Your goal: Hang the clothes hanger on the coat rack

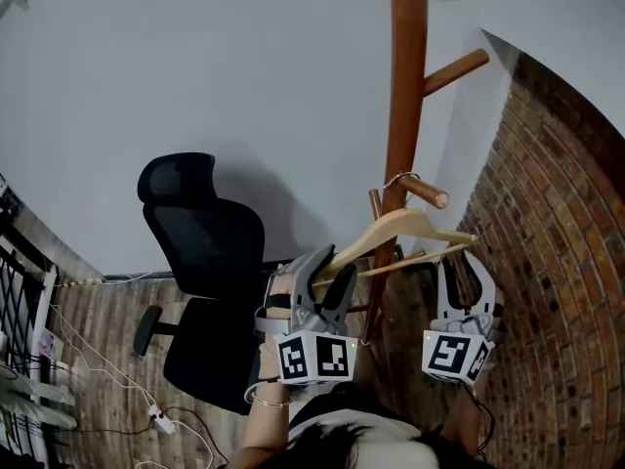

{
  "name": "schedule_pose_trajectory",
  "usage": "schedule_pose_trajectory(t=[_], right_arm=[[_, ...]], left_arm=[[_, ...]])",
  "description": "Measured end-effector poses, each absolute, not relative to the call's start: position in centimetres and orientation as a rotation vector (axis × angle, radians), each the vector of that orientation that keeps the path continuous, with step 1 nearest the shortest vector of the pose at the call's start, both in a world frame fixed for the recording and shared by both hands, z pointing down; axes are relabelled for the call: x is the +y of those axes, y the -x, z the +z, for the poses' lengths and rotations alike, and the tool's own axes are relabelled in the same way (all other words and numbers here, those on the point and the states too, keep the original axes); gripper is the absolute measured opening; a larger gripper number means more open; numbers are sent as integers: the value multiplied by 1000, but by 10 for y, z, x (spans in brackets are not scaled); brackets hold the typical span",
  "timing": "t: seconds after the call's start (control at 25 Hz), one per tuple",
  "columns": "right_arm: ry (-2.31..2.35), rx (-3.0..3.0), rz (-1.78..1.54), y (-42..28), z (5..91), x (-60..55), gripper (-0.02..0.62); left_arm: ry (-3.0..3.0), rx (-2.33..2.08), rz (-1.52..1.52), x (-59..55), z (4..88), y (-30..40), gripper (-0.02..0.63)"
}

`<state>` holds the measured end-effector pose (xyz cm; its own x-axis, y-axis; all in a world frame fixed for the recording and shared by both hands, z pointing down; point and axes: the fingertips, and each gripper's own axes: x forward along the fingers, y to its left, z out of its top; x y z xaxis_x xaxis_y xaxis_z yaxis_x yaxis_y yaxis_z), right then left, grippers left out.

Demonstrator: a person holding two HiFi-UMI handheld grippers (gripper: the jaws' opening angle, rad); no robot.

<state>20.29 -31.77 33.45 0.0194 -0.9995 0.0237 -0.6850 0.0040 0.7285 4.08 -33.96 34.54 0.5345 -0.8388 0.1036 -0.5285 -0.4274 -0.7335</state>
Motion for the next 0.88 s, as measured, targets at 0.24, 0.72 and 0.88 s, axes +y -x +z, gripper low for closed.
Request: schedule_pose_trajectory(t=[0.24, 0.72, 0.88], right_arm=[[-1737, -1739, -722, -201, 335, -307, 135], [-1700, -1803, -733, -202, 338, -282, 133], [-1697, -1841, -730, -201, 337, -276, 133]], left_arm=[[2116, 1124, -609, -326, 343, -37, 193], [2099, 1215, -613, -298, 340, -27, 193], [2106, 1244, -601, -286, 341, -25, 192]])
